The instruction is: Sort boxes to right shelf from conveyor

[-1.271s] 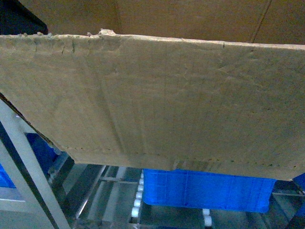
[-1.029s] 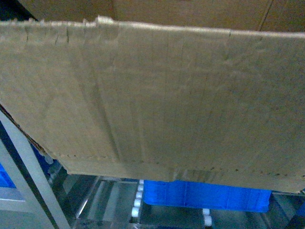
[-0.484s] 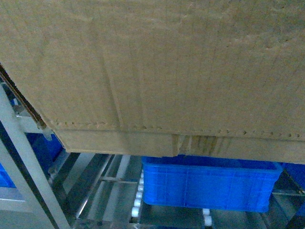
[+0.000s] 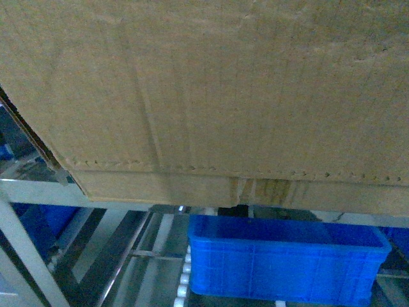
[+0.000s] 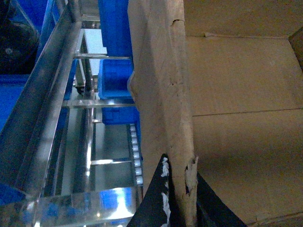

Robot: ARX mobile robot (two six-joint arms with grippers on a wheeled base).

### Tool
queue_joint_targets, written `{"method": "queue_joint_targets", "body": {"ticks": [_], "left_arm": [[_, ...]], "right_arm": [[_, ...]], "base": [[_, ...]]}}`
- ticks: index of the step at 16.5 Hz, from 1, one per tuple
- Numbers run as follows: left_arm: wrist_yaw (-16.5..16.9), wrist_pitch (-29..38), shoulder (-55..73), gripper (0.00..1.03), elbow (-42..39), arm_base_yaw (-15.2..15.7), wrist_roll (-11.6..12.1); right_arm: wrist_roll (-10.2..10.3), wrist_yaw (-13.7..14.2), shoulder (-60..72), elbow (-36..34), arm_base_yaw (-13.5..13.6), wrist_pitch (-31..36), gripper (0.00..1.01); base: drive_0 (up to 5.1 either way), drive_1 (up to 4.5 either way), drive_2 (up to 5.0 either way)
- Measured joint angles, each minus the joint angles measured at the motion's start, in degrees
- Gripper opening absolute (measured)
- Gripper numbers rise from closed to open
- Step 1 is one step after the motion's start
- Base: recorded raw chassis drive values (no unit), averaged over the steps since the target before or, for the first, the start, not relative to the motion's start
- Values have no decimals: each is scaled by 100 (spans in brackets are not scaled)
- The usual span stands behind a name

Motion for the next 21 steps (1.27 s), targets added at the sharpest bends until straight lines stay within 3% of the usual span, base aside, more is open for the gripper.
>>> {"method": "queue_joint_targets", "body": {"ticks": [9, 15, 21], "left_arm": [[35, -26, 39, 2, 4, 0, -26], [-2, -494, 415, 2, 378, -101, -61], [-153, -334, 833, 2, 640, -426, -105]], "right_arm": [[-9, 20, 15, 0, -2, -20, 2], [-4, -70, 315, 140, -52, -376, 2], [35, -227, 595, 203, -426, -229, 2]], "base": [[0, 40, -40], [0, 0, 0], [0, 0, 0]]}}
